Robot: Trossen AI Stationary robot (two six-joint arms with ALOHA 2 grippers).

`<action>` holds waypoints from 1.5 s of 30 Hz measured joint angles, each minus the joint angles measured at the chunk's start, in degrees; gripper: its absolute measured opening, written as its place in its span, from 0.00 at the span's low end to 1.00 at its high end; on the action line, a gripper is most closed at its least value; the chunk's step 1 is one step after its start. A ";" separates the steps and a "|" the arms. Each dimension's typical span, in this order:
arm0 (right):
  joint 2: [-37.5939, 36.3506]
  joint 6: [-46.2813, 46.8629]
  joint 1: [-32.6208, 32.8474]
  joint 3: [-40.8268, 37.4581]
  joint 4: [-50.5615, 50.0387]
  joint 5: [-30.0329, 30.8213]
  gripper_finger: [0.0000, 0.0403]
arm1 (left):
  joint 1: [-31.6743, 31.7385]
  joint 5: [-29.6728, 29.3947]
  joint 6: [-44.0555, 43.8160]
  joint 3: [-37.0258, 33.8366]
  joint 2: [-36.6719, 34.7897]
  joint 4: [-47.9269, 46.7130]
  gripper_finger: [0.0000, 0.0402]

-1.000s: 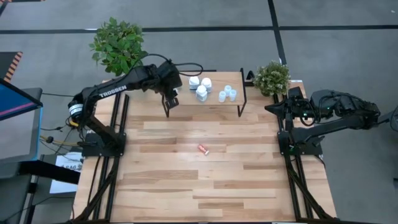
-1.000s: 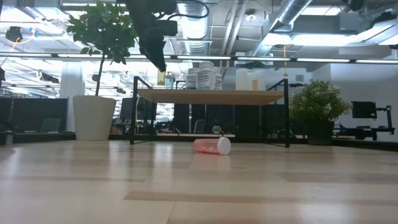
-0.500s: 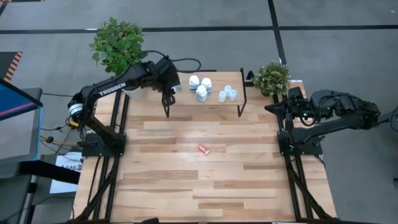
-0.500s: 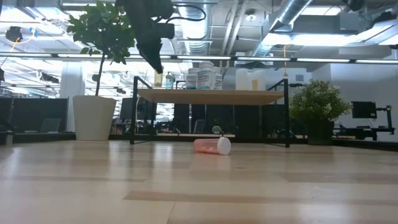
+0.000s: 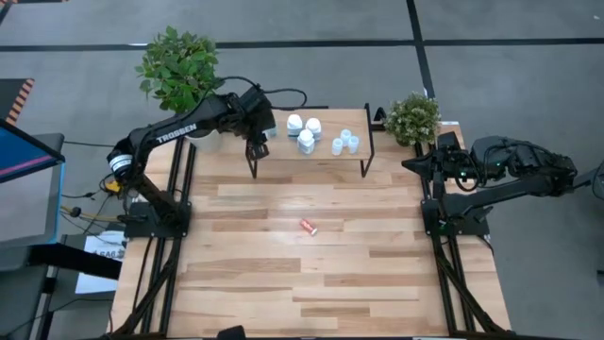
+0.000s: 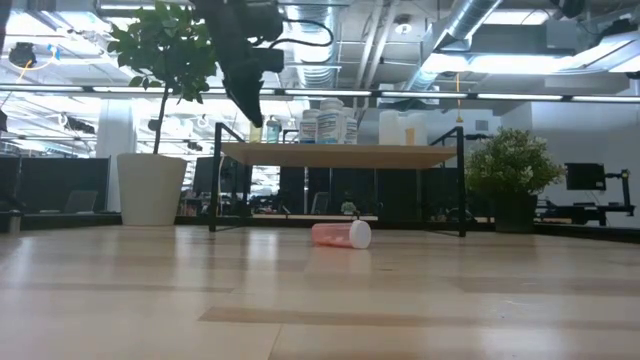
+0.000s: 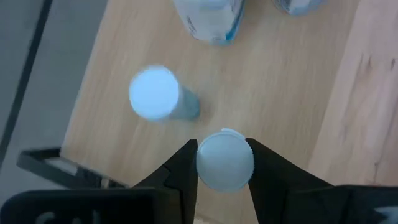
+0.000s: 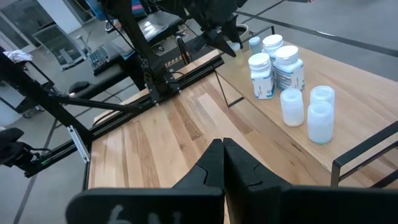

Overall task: Pick and place medicine bottles onto shelf by color
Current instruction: Put the yellow pill bottle on the shelf, then put the pink pill bottle on the shelf

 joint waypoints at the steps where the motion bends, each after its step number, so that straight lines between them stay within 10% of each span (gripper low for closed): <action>1: 0.00 0.00 0.02 0.00 0.00 0.00 0.03 | 0.00 0.04 -0.05 0.00 0.06 0.94 0.23; 15: 0.01 0.02 0.02 0.00 0.01 0.00 0.03 | 0.35 -0.18 -0.13 -0.02 0.13 1.10 0.25; 37: 0.01 0.07 0.02 0.00 0.01 0.00 0.03 | -0.32 -1.04 -5.36 9.53 0.13 -3.14 0.60; 45: 0.00 0.05 0.02 0.00 0.01 0.00 0.03 | -8.35 13.96 -13.81 14.10 0.09 -6.17 0.56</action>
